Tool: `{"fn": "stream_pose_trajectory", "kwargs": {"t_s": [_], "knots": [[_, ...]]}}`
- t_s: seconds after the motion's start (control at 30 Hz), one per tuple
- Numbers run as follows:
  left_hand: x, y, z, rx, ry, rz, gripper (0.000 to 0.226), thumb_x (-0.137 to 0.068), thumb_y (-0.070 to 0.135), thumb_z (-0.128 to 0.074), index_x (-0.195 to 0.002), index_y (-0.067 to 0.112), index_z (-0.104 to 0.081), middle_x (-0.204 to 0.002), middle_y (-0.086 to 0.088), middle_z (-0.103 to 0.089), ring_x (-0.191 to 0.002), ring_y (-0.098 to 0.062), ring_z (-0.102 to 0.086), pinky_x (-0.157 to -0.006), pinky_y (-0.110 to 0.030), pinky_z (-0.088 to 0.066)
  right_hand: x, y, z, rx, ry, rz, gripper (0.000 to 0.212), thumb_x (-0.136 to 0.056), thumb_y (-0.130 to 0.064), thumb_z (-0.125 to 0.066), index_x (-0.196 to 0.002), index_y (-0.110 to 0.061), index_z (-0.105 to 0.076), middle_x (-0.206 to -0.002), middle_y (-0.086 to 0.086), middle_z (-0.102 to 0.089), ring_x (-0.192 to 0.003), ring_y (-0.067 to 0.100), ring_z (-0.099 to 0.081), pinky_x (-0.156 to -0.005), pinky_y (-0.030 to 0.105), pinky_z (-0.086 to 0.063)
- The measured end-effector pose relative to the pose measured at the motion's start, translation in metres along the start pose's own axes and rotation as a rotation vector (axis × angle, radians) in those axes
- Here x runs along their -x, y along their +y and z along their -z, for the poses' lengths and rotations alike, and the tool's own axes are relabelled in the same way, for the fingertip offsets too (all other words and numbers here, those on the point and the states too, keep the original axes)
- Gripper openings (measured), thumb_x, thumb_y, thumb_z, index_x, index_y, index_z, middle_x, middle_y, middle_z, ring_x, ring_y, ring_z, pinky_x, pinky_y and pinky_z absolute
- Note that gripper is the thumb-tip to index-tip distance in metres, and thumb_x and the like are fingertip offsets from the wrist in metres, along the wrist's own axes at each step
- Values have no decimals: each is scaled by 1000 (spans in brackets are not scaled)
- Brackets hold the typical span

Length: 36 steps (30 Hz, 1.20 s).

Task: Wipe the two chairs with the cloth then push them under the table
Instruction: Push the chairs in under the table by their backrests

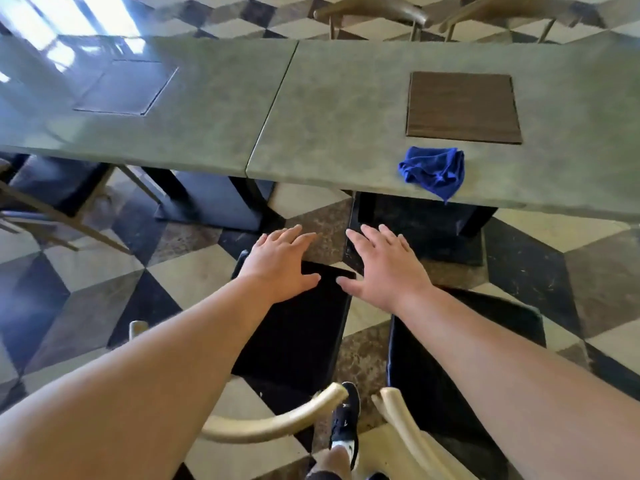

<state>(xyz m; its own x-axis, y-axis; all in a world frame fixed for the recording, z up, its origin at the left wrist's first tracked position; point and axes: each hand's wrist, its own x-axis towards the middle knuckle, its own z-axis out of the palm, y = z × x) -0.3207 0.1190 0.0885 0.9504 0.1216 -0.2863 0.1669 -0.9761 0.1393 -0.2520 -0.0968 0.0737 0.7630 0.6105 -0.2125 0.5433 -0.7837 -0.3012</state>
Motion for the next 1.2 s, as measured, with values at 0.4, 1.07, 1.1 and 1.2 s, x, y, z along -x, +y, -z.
{"fn": "stream_pose_trajectory", "kwargs": {"t_s": [0.4, 1.07, 1.1, 1.2], "knots": [[165, -103, -32, -16, -78, 134, 91, -89, 68, -64, -165, 37, -25, -174, 4, -22, -158, -24, -20, -128, -46, -19, 99, -115, -67, -30, -89, 58, 95, -87, -78, -45, -163, -32, -11, -172, 2, -16, -159, 28, -6, -127, 53, -11], [188, -278, -138, -142, -534, -250, 140, -45, 114, -39, -164, 41, -19, -160, 8, -49, -155, -21, -30, -124, -59, 12, 100, -241, -212, 45, -471, 24, 118, -69, -102, -34, -163, -37, -7, -171, -2, -18, -157, 26, -16, -126, 48, -17], [187, -277, -141, -194, -552, -300, 133, -53, 109, -46, -164, 40, -21, -156, 7, -53, -152, -21, -36, -126, -62, 9, 103, -242, -214, 59, -486, 23, 117, -70, -100, -37, -163, -36, -9, -170, -2, -21, -155, 27, -21, -126, 48, -20], [180, -269, -150, -315, -509, -393, 73, -85, 65, -69, -149, 38, -46, -131, 8, -68, -126, -21, -61, -121, -54, -27, 108, -244, -219, 116, -517, -9, 99, -78, -84, -56, -158, -32, -28, -153, -2, -48, -136, 27, -49, -112, 46, -42]]}}
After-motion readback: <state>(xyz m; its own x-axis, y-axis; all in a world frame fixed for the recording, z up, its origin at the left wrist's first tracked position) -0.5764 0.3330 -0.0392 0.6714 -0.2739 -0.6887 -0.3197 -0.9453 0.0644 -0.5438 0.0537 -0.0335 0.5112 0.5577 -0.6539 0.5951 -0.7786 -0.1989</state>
